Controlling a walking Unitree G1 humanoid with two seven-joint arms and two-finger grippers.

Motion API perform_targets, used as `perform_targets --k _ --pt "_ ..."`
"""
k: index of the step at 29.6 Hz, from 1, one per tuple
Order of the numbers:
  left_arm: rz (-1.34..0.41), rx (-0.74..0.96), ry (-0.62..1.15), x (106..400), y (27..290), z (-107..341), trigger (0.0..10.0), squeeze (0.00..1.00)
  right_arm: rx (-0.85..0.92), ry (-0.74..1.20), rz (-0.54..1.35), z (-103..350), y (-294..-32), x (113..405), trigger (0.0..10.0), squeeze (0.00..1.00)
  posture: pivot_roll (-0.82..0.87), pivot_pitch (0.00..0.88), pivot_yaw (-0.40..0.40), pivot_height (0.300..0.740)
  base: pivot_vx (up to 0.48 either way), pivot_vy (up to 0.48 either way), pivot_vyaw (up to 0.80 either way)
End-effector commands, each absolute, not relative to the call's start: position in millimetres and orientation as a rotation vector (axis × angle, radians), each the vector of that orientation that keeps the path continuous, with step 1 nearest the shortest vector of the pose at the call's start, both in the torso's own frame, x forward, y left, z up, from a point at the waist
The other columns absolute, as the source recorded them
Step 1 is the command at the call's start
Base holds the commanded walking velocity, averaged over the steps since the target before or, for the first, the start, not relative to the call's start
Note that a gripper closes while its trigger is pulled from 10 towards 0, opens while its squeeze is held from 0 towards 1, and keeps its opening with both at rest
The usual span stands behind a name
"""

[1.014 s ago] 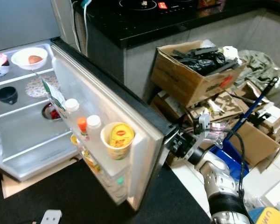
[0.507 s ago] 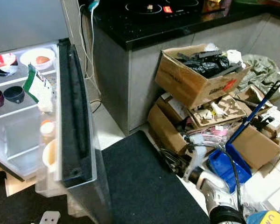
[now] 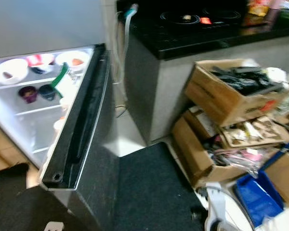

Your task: Restocking fridge

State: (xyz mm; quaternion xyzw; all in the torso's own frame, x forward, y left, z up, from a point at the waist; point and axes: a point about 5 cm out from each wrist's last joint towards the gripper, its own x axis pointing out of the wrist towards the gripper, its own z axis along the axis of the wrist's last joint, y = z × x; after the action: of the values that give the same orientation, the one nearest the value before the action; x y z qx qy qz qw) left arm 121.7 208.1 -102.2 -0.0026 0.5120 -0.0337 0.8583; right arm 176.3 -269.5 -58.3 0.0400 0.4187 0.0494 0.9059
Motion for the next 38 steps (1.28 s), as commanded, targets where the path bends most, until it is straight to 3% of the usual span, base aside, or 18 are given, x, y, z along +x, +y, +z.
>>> perform_targets --k 1,4,12,30,38 --pt "-0.088 -0.009 1.11 113.9 202.5 -105.9 10.0 0.0 0.068 0.918 0.056 -65.0 -273.8 162.5 10.0 0.0 -0.08 0.104 -0.021 0.74 0.0 0.0 0.76" --pt "-0.091 -0.008 1.111 113.7 201.8 -106.0 10.0 0.0 0.043 1.028 0.011 -78.8 -275.0 131.0 10.0 0.0 -0.08 0.1 -0.019 0.74 0.0 0.0 0.76" --pt "-0.097 -0.006 1.115 113.3 201.1 -106.3 10.0 0.0 0.019 1.117 -0.004 -89.9 -272.8 100.3 10.0 0.0 -0.09 0.096 -0.017 0.74 0.0 0.0 0.75" --pt "-0.122 0.02 1.12 113.4 198.2 -106.8 10.0 0.0 -0.039 1.087 -0.03 -87.0 -276.8 107.0 10.0 0.0 -0.1 0.069 -0.024 0.74 0.0 0.0 0.74" --pt "-0.162 0.069 1.135 113.8 196.1 -107.2 10.0 0.0 -0.089 1.095 -0.005 -87.9 -275.0 106.3 10.0 0.0 -0.11 0.035 -0.038 0.74 0.0 -0.36 0.0"
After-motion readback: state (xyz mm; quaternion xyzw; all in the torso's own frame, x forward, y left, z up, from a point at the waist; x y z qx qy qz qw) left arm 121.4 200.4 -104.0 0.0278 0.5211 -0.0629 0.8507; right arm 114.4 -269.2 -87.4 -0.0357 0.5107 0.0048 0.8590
